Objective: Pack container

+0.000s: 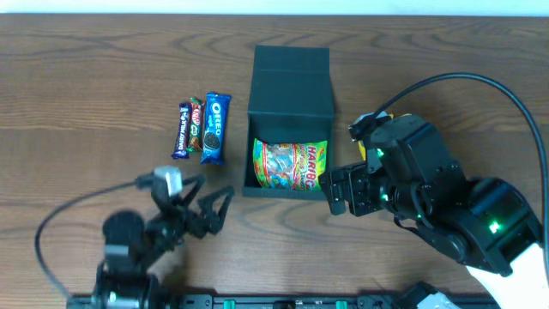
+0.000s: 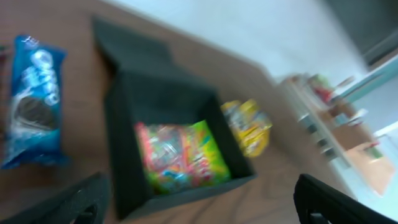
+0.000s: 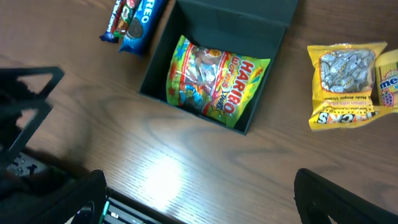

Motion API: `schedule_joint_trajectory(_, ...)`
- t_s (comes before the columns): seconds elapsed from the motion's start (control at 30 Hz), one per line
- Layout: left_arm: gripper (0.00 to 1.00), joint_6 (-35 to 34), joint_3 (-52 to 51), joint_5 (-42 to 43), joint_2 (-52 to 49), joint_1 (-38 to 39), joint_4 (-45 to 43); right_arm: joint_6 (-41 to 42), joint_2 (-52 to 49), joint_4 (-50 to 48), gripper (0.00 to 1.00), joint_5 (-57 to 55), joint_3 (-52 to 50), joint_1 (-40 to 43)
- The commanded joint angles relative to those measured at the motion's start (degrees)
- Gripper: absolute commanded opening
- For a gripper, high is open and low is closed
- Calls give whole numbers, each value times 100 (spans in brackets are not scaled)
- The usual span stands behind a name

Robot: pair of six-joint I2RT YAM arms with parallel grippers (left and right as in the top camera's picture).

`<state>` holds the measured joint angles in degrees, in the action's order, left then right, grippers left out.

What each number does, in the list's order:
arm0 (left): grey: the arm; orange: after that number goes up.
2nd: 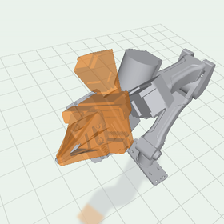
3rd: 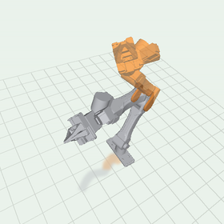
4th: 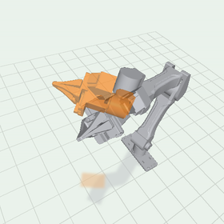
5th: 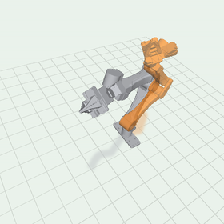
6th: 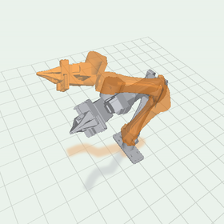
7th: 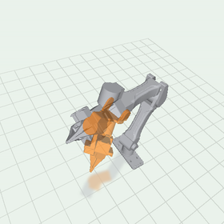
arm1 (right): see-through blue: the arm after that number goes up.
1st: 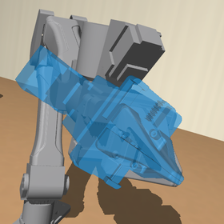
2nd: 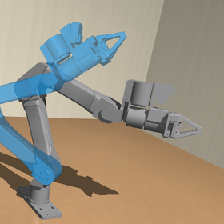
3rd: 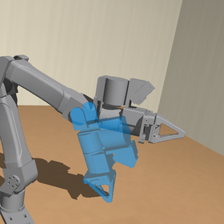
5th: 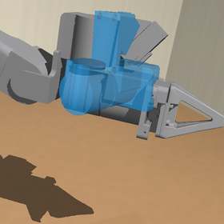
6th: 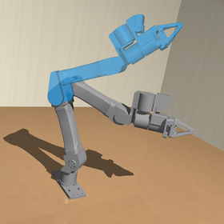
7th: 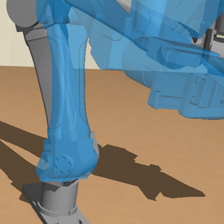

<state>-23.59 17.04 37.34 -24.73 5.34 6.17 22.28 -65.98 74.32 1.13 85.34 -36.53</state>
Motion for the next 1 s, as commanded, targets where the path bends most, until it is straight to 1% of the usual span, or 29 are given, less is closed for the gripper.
schedule_joint_trajectory(0.0, 95, 1274, 737, -605, -1241, -13, 144, -160, 13, 0, 96, -24, -20, 13)
schedule_joint_trajectory(0.13, 95, 2282, 1784, -1360, -2844, -11, 704, -181, 13, 4, 96, -24, -20, 13)
schedule_joint_trajectory(0.23, 95, 2671, 2485, -2035, -3923, -9, 1043, -179, 13, 2, 95, -24, -20, 13)
schedule_joint_trajectory(0.3, 96, 2920, 2806, -2149, -4544, -9, 1108, -179, 13, -2, 95, -26, -22, 13)
schedule_joint_trajectory(0.33, 98, 3012, 2940, -2151, -4854, -7, 1113, -179, 13, -4, 95, -26, -22, 13)
schedule_joint_trajectory(0.43, 100, 3073, 3182, -2286, -5545, 0, 1095, -179, 13, -13, 95, -28, -22, 13)
schedule_joint_trajectory(0.47, 94, 3128, 3239, -2317, -5744, 11, 1093, -179, 13, -15, 95, -28, -22, 13)
schedule_joint_trajectory(0.5, 93, 3211, 3289, -2319, -5949, 37, 1084, -179, 11, -15, 96, -28, -22, 13)
schedule_joint_trajectory(0.63, 90, 3414, 3344, -2441, -6441, 190, 887, -177, 7, -13, 95, -66, -24, 13)
schedule_joint_trajectory(0.8, 88, 3436, 3344, -2645, -6723, 415, 518, -177, 7, -22, 96, -70, -26, 13)
schedule_joint_trajectory(0.9, 88, 3432, 3344, -2999, -6859, 533, 302, -177, 7, -22, 96, -70, -28, 13)
schedule_joint_trajectory(0.97, 90, 3405, 3344, -3246, -6977, 599, 157, -177, 7, -22, 96, -70, -31, 13)
